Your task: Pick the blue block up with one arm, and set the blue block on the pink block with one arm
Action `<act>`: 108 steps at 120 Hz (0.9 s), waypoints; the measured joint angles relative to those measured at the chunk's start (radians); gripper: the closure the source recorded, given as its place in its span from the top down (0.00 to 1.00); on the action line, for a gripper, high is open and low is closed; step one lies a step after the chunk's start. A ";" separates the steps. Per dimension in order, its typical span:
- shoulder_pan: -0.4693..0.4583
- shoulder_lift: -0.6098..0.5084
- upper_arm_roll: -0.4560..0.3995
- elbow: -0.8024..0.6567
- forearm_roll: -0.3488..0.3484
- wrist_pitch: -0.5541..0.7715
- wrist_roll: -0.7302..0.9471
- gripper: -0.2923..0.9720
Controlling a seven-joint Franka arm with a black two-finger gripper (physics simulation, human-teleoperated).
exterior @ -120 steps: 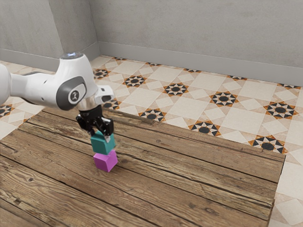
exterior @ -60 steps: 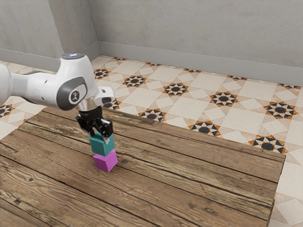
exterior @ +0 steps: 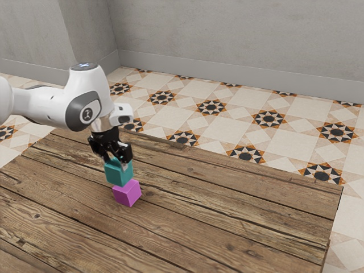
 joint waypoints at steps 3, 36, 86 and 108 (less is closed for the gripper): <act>-0.002 0.000 0.000 0.000 -0.001 0.000 0.002 0.59; -0.012 -0.003 -0.001 0.006 -0.006 0.004 0.020 0.71; -0.025 -0.050 0.025 0.093 -0.008 -0.078 0.034 0.75; -0.014 -0.044 0.025 0.107 -0.009 -0.098 0.038 0.75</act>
